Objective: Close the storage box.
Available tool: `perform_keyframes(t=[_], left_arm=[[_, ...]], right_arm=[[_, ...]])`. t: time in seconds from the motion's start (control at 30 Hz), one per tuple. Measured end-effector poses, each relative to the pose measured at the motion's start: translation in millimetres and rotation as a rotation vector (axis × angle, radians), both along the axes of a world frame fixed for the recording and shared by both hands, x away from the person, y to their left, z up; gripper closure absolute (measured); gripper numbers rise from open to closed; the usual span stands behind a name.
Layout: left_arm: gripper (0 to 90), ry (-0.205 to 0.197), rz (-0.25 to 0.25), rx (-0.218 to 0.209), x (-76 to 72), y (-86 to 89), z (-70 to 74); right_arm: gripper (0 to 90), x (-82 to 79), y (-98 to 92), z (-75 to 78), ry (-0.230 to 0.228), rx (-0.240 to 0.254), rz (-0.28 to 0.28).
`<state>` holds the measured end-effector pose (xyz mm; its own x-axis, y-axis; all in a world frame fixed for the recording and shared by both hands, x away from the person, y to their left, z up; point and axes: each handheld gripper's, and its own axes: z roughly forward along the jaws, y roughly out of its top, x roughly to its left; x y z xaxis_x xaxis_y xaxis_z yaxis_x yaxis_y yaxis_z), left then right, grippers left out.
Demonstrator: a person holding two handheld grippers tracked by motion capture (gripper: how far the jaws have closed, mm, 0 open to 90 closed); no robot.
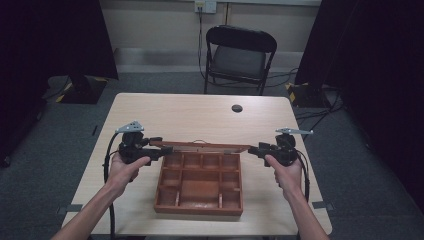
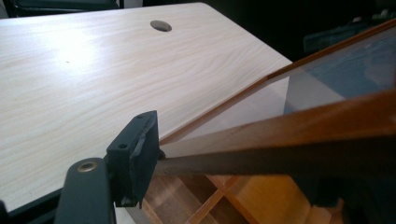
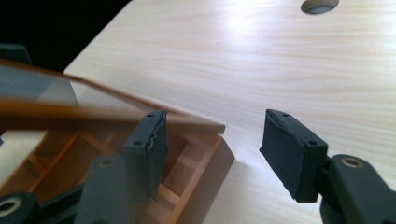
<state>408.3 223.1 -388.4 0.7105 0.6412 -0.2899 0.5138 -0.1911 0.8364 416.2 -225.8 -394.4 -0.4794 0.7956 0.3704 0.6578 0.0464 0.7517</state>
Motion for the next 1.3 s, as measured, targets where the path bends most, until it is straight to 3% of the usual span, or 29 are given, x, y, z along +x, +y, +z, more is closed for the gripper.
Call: perform_keyframes(t=[0.1, 0.23, 0.3, 0.43, 0.5, 0.53, 0.63, 0.73, 0.9, 0.93, 1.0, 1.17, 1.3], left_arm=[[28.0, -0.005, -0.008, 0.011, -1.8, 0.1, -1.7], [18.2, -0.008, -0.038, -0.016, -3.0, 0.4, -7.3], [15.6, -0.010, -0.047, -0.007, -3.9, -0.1, -9.4], [14.9, -0.012, -0.032, -0.011, -5.7, -1.3, -9.6], [14.7, -0.018, -0.036, 0.003, -6.6, -1.3, -8.8], [15.9, -0.009, -0.037, -0.013, -8.4, -1.9, -10.6], [15.4, -0.022, -0.039, -0.014, -11.6, -1.8, -16.4], [15.7, -0.039, -0.031, 0.012, -14.0, -4.3, -16.1], [15.5, -0.047, -0.027, 0.016, -16.1, -4.3, -17.1], [15.3, -0.056, -0.029, 0.029, -17.2, -3.9, -17.3], [15.3, -0.062, -0.026, 0.035, -19.1, -4.2, -17.1], [15.3, -0.039, -0.026, 0.028, -22.2, 0.2, -19.1], [15.3, -0.033, -0.032, 0.033, -22.8, 0.9, -20.8]], right_arm=[[43.5, 1.8, 2.0, 9.0, -0.023, 0.004, 0.001], [42.7, 1.5, 9.6, 22.3, -0.051, 0.020, 0.061], [41.3, 0.3, 14.8, 29.8, -0.063, 0.017, 0.096], [38.4, -1.3, 20.1, 41.1, -0.077, 0.024, 0.143], [38.7, -1.9, 23.4, 52.4, -0.116, 0.015, 0.168], [39.3, -1.7, 26.5, 62.4, -0.134, 0.017, 0.183], [42.3, -3.7, 36.6, 74.0, -0.153, 0.020, 0.225], [43.5, -5.5, 52.0, 81.9, -0.151, 0.003, 0.276], [45.2, -11.1, 74.1, 88.5, -0.143, -0.005, 0.364], [51.5, -15.1, 86.7, 90.7, -0.136, -0.018, 0.418], [52.7, -18.0, 96.5, 92.0, -0.131, -0.028, 0.451], [61.9, -22.8, 121.2, 93.0, -0.107, -0.037, 0.551], [67.2, -21.1, 134.1, 87.4, -0.057, -0.057, 0.618]])
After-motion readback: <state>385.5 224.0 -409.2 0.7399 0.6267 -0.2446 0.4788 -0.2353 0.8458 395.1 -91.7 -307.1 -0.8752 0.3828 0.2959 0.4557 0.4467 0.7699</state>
